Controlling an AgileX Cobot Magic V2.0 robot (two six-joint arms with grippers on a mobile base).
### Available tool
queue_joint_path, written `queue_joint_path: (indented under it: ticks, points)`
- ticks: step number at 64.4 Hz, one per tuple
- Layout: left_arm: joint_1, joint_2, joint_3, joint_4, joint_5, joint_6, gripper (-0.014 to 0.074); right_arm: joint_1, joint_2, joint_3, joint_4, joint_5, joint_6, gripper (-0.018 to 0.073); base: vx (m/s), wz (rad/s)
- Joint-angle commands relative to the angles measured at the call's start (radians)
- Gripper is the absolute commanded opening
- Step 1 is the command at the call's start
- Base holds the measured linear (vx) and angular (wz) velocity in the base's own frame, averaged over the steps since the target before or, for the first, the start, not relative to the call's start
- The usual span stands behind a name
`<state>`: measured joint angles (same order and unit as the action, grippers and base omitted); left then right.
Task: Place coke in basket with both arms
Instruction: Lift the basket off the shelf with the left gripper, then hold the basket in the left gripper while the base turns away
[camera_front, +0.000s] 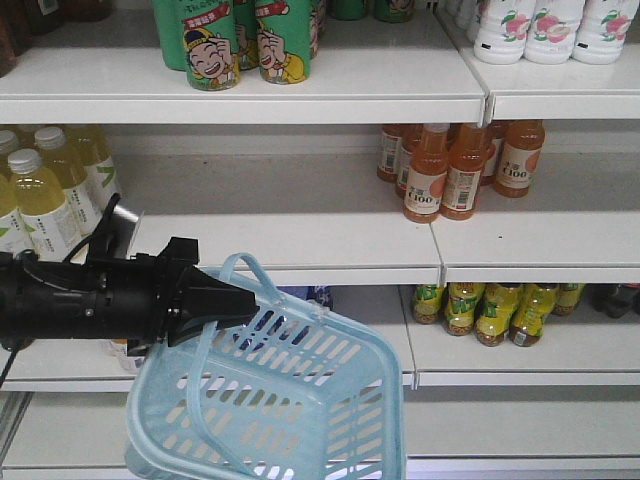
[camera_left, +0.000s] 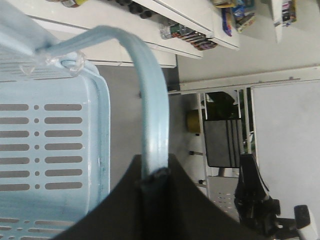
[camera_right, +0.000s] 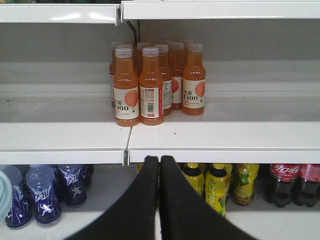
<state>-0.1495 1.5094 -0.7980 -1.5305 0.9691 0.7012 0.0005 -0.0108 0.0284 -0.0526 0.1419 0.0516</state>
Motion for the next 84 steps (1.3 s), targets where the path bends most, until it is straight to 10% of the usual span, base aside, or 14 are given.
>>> queue_joint_path:
  ticks: [1,84]
  points:
    - [-0.003,-0.041,0.014,-0.177,0.083,0.073,-0.0008,0.0,-0.018,0.01,-0.005,-0.078,0.003,-0.0009,0.0,0.0]
    - [-0.003,-0.041,0.037,-0.187,0.207,0.153,-0.0008,0.0,-0.018,0.01,-0.005,-0.078,0.003,-0.0009,0.0,0.0]
